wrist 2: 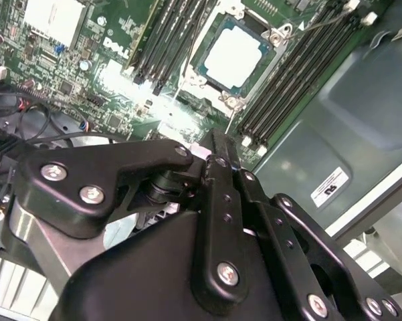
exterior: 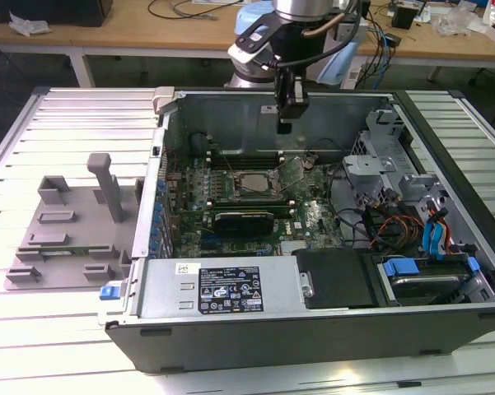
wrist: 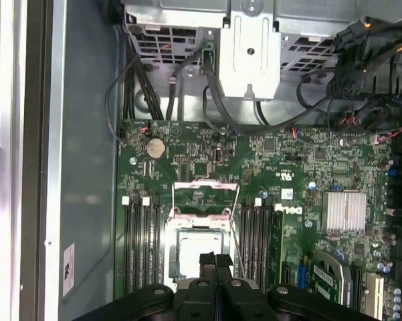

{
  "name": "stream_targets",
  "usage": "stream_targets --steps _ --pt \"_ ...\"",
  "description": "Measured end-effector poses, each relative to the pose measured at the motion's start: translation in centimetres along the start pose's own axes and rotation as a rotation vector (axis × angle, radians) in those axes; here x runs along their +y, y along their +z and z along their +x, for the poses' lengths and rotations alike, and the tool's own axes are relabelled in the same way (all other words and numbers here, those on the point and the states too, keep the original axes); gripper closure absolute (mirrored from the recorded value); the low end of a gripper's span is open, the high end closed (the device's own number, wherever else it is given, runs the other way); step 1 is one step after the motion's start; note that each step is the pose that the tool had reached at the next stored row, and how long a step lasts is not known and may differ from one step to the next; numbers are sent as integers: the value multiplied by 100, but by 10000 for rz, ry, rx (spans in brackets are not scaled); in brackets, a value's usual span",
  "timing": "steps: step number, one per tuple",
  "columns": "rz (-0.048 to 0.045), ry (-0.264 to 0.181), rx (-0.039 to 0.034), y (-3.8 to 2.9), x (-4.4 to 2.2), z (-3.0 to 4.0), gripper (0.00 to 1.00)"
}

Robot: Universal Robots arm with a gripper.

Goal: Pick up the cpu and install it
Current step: 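Close the cpu cover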

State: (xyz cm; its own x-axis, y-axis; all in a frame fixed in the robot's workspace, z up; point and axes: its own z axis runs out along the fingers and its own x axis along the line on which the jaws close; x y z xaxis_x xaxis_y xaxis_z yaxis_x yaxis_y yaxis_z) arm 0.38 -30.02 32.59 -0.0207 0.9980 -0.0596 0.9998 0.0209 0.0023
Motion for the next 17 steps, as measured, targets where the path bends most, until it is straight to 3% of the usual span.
stream_targets --steps 3,6,11,17 --pt "-1 2 1 2 50 -1 89" --pt "0 2 2 5 144 -3 89" --pt "3 1 2 23 226 -3 89" --pt "11 1 2 81 327 -2 89"
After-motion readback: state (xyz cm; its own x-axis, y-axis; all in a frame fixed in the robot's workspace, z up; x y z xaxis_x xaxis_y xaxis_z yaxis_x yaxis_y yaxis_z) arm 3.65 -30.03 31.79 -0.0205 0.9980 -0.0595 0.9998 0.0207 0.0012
